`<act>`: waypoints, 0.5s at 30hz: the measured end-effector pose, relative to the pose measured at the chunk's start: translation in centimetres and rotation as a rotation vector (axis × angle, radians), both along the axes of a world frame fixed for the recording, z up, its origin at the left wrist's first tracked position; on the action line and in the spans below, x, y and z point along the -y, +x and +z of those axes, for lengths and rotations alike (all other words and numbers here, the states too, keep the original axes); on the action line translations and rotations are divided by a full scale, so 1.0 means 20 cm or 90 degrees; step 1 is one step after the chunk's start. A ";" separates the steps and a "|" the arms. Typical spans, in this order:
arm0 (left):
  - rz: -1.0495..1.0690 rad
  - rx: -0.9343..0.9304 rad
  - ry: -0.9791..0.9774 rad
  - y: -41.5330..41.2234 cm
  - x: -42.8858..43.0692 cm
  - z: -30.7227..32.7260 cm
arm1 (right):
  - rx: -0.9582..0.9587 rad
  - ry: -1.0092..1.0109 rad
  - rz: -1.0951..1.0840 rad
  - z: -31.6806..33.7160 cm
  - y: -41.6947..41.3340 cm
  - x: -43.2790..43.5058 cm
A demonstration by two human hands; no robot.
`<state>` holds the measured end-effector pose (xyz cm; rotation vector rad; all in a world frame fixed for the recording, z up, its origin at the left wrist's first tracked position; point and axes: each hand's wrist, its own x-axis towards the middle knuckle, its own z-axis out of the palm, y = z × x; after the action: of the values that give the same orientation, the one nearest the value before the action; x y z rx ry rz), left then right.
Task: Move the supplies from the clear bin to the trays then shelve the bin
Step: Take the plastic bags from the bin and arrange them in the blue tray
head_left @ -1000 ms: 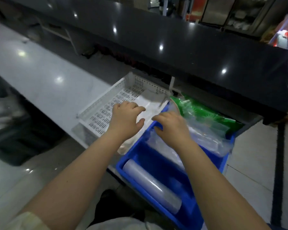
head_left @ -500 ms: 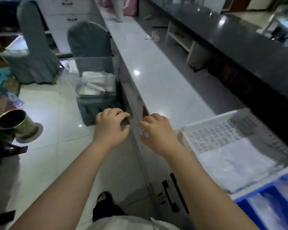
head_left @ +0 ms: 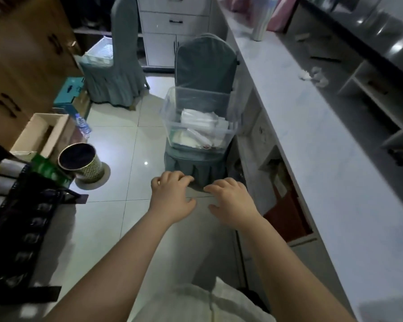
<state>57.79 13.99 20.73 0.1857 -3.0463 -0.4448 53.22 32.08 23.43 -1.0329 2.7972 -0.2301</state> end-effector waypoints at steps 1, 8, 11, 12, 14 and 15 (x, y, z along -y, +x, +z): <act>0.005 -0.006 0.004 -0.08 0.05 0.00 | 0.002 -0.002 -0.003 0.00 -0.08 0.04; 0.042 -0.026 0.011 -0.77 0.28 -0.06 | 0.002 -0.028 -0.023 -0.03 -0.81 0.20; 0.035 -0.007 0.010 -1.11 0.35 -0.14 | 0.014 -0.029 -0.010 -0.10 -1.19 0.26; 0.021 0.006 0.009 -1.22 0.36 -0.16 | 0.026 -0.030 0.001 -0.12 -1.32 0.29; -0.007 0.044 0.010 -1.43 0.38 -0.20 | 0.063 -0.022 0.028 -0.16 -1.56 0.34; -0.014 0.062 0.012 -1.53 0.38 -0.22 | 0.079 -0.017 0.039 -0.17 -1.67 0.36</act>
<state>27.14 6.37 16.34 0.1801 -3.1429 -0.4797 19.87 24.96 19.94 -1.0691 2.6553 -0.3136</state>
